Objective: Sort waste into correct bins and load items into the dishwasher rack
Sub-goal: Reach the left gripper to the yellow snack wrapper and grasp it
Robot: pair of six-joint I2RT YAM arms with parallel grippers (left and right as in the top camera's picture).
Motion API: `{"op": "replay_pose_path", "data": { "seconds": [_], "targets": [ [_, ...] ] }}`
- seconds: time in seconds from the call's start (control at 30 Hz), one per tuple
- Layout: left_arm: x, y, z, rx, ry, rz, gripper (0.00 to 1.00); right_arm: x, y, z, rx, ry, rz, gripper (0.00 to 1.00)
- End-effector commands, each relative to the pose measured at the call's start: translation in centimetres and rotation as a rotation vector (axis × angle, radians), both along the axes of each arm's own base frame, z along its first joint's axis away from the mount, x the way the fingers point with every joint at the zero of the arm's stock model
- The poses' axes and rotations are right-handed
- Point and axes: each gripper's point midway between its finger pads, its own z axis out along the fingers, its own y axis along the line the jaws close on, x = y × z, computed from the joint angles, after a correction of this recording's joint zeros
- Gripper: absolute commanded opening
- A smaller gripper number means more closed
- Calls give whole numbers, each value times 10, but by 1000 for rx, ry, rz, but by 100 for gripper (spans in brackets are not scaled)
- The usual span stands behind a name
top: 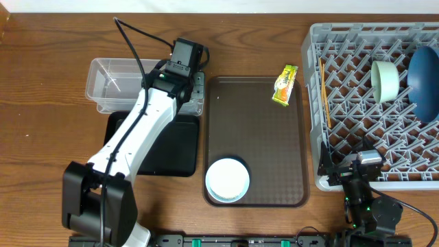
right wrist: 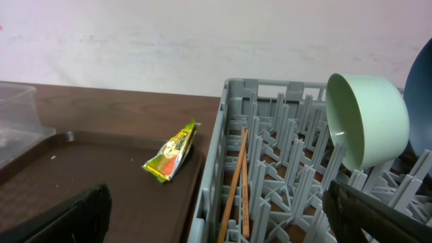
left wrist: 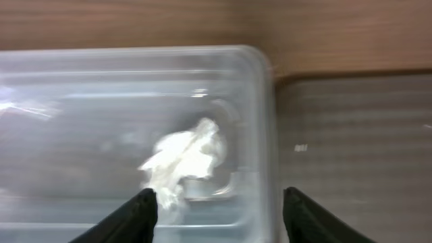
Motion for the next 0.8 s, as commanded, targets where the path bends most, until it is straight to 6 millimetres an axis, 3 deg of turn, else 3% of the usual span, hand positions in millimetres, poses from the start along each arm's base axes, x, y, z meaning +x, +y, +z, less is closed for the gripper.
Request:
{"op": "replay_pose_path", "data": {
  "seconds": [0.0,0.17,0.33,0.57,0.77],
  "targets": [
    [-1,-36,28,-165,-47,-101,62,0,1,-1,-1,-1,7,99],
    [2,-85,33,-222,-98,-298,62,0,1,-1,-1,-1,7,99],
    [2,-129,3,-184,-94,-443,62,0,1,-1,-1,-1,7,99],
    [-6,-214,-23,-322,-136,-668,63,0,1,-1,-1,-1,7,99],
    [-11,-260,-59,-343,-167,-742,63,0,1,-1,-1,-1,6,99]
  ]
}}
